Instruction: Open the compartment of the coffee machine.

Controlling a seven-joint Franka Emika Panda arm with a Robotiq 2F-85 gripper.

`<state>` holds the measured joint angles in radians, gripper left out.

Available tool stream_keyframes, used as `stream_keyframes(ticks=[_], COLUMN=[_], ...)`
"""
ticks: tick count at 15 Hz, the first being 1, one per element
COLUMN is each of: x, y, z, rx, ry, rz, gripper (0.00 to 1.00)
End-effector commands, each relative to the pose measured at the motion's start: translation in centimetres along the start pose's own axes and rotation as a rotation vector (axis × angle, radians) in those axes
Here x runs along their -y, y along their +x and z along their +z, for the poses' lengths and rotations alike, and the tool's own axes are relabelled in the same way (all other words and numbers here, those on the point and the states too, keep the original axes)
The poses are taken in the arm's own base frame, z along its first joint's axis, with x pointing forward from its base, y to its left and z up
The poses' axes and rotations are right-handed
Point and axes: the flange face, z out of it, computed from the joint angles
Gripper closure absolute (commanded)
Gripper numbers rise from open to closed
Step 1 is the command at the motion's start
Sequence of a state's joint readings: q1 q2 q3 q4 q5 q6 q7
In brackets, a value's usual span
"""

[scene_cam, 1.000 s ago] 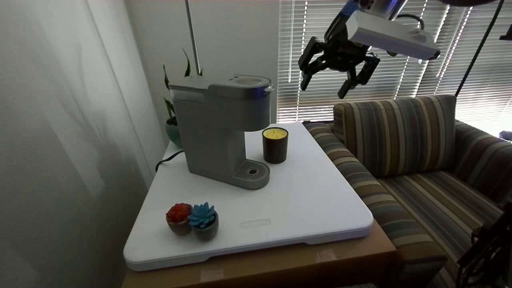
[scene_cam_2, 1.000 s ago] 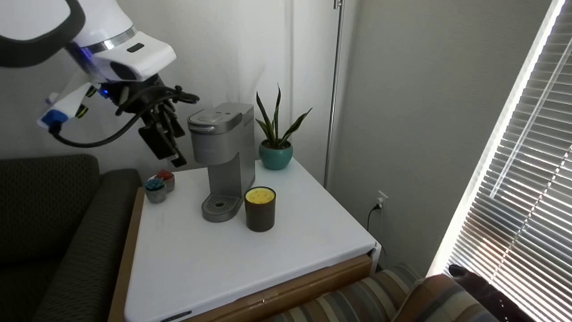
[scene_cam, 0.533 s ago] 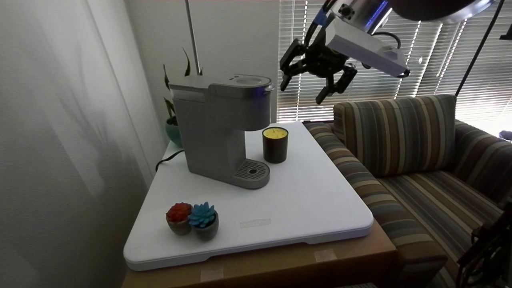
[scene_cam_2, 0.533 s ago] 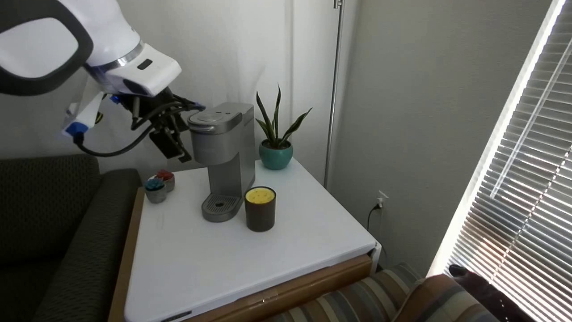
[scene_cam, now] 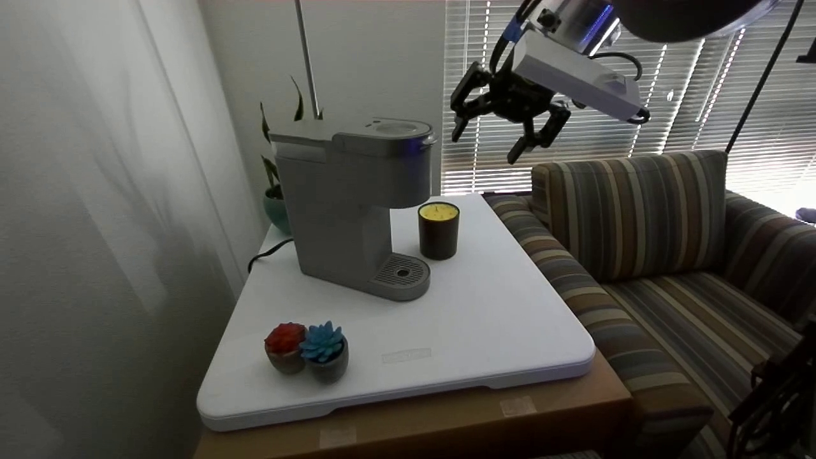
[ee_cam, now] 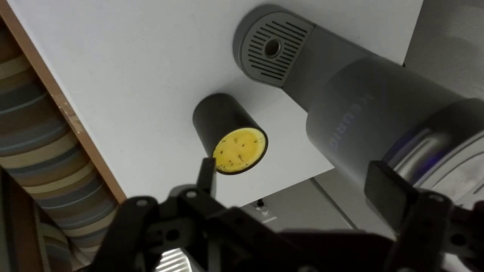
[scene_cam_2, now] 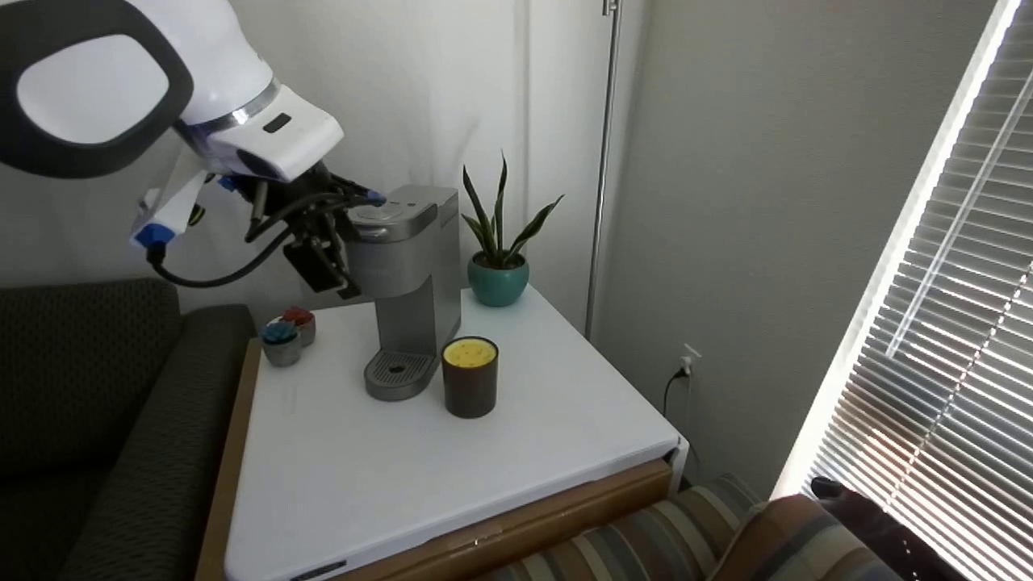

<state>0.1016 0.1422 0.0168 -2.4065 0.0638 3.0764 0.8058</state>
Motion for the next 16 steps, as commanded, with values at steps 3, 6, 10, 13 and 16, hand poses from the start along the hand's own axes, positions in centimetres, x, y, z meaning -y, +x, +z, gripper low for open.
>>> stream_keyframes(ticks=[3,6,10,13,16], x=[-1.2,-0.1,2.0,2.9,3.5], y=[1.6,0.1,-2.1,-2.4,-1.9], z=[1.4,2.1,3.0,2.8,2.3], rx=[-0.031,0.005,0.026,0.015,-0.012], ry=[-0.075,-0.079,-0.042,-0.026,-0.018], rz=[0.093,0.133,0.097,0.066,0.044], gripper=[0.0,0.34,0.63,0.83,1.0])
